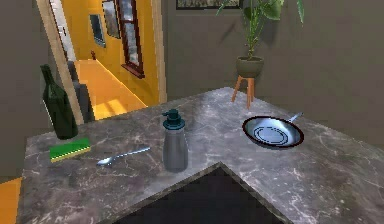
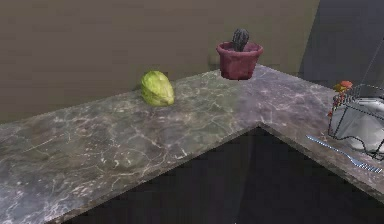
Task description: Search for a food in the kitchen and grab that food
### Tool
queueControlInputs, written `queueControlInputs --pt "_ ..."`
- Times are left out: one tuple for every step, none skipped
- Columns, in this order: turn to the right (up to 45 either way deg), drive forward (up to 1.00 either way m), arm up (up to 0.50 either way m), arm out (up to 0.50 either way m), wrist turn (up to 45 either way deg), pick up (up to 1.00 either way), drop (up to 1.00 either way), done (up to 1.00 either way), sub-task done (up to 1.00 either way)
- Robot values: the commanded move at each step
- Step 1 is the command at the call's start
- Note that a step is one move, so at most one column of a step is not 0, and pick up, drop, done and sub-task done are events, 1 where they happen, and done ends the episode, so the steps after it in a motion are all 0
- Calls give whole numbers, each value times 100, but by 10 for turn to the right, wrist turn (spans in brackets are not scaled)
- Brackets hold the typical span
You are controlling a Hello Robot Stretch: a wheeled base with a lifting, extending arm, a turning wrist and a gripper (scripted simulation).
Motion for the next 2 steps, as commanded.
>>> queueControlInputs --pt "0 0 38 0 0 0 0 0 0" --pt "0 0 0 50 0 0 0 0 0"
